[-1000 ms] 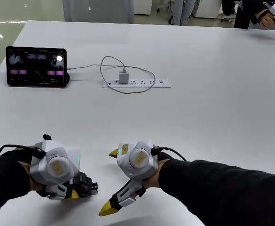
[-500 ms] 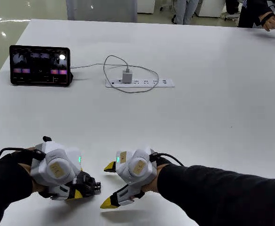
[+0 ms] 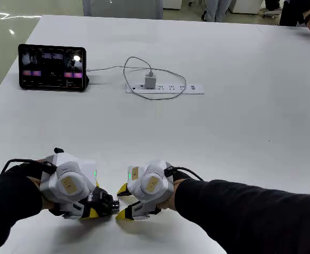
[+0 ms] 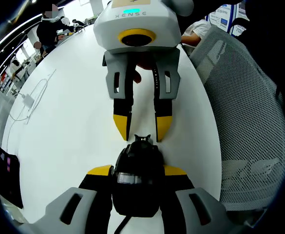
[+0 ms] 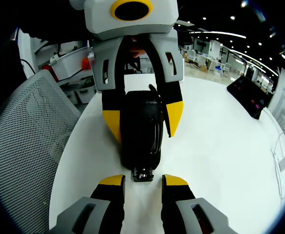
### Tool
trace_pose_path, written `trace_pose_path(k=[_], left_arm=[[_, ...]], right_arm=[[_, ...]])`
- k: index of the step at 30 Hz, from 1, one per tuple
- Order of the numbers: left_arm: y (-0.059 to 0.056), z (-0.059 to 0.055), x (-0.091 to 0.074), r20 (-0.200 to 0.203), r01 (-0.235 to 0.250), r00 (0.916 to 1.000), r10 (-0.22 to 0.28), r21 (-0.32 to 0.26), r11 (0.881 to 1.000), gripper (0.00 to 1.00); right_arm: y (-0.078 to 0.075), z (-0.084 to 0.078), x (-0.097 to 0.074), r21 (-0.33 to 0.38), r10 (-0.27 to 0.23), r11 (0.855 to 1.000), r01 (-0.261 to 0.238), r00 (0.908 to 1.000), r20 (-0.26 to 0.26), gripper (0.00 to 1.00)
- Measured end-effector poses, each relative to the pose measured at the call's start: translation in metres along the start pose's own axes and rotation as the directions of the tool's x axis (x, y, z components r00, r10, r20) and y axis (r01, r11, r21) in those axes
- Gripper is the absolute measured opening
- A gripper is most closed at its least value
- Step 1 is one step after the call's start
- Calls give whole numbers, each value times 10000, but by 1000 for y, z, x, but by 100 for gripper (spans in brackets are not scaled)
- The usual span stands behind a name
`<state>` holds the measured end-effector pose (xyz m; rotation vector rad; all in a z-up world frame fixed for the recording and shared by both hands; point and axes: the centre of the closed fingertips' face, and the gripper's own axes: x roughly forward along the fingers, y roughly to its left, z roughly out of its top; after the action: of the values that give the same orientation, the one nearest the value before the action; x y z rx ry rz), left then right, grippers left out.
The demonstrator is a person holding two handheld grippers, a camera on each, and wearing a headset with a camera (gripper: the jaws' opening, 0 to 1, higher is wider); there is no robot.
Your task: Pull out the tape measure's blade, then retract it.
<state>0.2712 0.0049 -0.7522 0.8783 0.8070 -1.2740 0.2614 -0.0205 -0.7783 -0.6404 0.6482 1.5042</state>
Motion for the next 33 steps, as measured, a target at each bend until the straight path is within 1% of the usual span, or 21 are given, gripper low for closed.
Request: trace_pose_path(k=[3,8,9,10,11,13,17,20,25,33], left_arm=[[0,0,0,-30,17,10000,-17,3,10000,32],[0,0,0,-10,-1,10000,1,-27,10000,32],[0,0,0,-11,-6,10000,6,-28,10000,32],[0,0,0,-9,-1,10000,1,-24,10000,32],[0,0,0,-8,5,10000,-5,-29,10000,32],[0,0,-1,1,13,10000,-13,-35,10000,32],[-1,0,-1,29,7,10000,-7,-12,10000,32],[0,0,-1,65,0,10000,0,-19,10000,32],[0,0,-1,132,3,9999,-2,-82,10000,32],[0,0,-1,150,-10,9999,12,-121,9999,32]], right_arm=[[1,1,1,13,76,10000,-76,10000,26,19],[0,2,5,-41,0,10000,0,10000,18,15],[1,2,5,-189,36,9998,-36,10000,-14,14],[2,4,7,-422,208,9989,-209,9998,-37,12],[0,3,8,-316,123,9994,-126,9999,-114,12],[0,3,8,-312,232,9992,-236,9996,-137,12],[2,3,8,-513,214,9984,-230,9993,-303,11],[2,2,6,-230,182,9996,-186,9996,-197,10],[2,2,6,-349,130,9993,-137,9997,-195,9],[2,1,4,-283,1,9996,-8,9997,-238,9]])
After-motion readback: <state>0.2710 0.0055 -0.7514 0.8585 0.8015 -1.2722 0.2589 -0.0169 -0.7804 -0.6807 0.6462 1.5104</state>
